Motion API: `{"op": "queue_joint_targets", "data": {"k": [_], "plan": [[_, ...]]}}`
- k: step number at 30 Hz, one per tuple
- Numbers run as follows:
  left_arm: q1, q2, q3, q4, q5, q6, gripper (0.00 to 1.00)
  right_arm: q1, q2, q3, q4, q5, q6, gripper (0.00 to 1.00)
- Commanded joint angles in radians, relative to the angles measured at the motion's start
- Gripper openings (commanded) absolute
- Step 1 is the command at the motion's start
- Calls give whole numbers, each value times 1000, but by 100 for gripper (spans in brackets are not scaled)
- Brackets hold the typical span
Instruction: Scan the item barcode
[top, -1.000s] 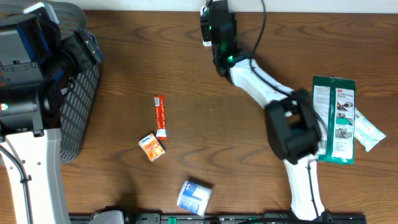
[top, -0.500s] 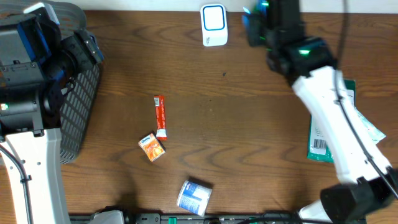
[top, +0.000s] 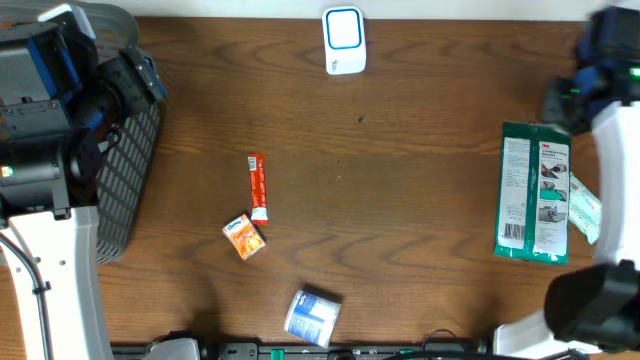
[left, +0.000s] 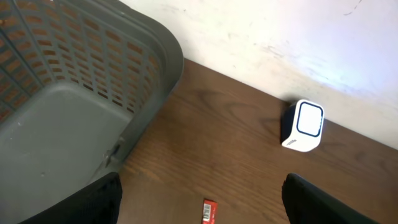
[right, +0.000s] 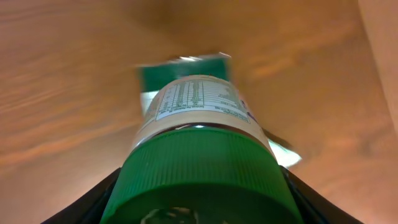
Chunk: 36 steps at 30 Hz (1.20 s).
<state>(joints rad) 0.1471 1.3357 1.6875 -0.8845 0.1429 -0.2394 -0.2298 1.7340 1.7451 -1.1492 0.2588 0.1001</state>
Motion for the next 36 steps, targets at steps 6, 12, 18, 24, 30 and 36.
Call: {"op": "queue_joint_targets", "data": {"k": [6, 12, 18, 24, 30, 36], "plan": [[3, 5, 3, 2, -5, -2, 83, -255, 171, -53, 124, -178, 42, 4], [3, 5, 3, 2, -5, -2, 83, -335, 305, -53, 165, -208, 42, 4], [3, 5, 3, 2, -5, -3, 83, -376, 357, -53, 184, -239, 42, 14], [3, 5, 3, 2, -5, -2, 83, -381, 360, -53, 197, -253, 40, 99], [3, 5, 3, 2, -5, -2, 83, -382, 346, -32, 188, -267, 7, 99], [3, 5, 3, 2, -5, -2, 83, -385, 266, 59, 114, -278, 8, 99]]}}
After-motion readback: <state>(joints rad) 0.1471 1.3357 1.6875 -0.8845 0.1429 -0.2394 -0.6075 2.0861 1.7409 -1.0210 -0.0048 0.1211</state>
